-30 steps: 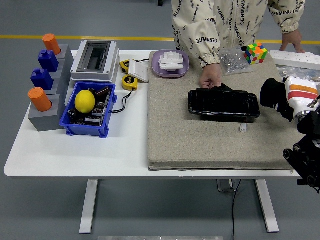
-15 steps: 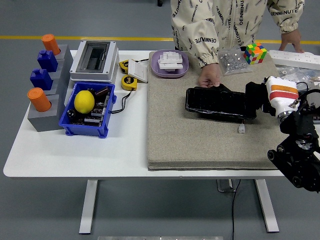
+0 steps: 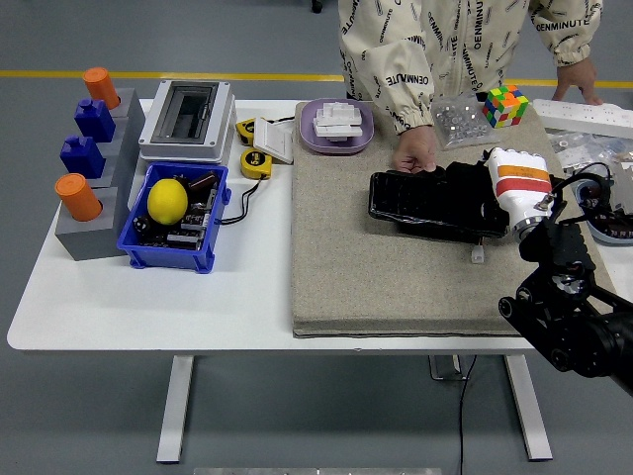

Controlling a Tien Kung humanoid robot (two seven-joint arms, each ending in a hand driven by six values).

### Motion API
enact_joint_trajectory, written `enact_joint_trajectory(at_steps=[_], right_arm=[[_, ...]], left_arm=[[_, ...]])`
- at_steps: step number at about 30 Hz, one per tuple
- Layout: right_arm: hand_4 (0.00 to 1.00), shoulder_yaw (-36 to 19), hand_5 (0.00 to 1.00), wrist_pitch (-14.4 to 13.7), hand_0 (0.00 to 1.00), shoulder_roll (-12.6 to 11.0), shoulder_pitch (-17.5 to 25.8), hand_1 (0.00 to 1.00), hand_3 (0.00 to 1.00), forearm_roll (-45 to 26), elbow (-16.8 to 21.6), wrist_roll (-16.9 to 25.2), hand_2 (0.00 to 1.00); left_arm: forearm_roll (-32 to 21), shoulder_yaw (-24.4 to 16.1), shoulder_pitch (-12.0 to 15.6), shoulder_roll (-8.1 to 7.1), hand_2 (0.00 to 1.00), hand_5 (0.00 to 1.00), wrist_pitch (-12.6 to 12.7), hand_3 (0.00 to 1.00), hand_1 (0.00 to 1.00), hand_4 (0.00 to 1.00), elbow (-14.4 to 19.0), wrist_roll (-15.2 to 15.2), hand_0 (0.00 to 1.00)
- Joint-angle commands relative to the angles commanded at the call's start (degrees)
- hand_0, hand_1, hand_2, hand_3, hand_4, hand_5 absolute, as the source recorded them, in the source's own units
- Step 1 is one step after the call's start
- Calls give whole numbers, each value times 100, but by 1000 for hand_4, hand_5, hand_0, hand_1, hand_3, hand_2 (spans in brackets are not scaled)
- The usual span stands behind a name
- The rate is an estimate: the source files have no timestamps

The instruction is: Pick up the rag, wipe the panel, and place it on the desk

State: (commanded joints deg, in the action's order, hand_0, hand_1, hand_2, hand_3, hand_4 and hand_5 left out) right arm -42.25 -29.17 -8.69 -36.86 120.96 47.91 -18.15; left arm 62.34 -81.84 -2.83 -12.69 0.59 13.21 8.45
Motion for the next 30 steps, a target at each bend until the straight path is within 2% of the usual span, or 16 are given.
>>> enact_joint_trajectory(at_steps=[11, 21, 30], right_arm=[[931, 369, 44, -35, 310, 434, -199, 415, 470, -99, 166, -13, 449], [931, 973, 44, -52, 309, 843, -348, 415, 470, -208, 335, -20, 449], [931, 1454, 44, -37, 309, 869, -412, 415, 470, -267, 464, -33, 449]], left_arm=[[-5, 10, -2, -4, 637, 447, 2, 562, 636, 631, -9, 2, 603], [-4, 20, -14, -6, 636, 447, 2, 562, 636, 631, -8, 2, 603], [-16, 30, -20, -2, 637, 447, 1, 562, 636, 630, -10, 3, 603]])
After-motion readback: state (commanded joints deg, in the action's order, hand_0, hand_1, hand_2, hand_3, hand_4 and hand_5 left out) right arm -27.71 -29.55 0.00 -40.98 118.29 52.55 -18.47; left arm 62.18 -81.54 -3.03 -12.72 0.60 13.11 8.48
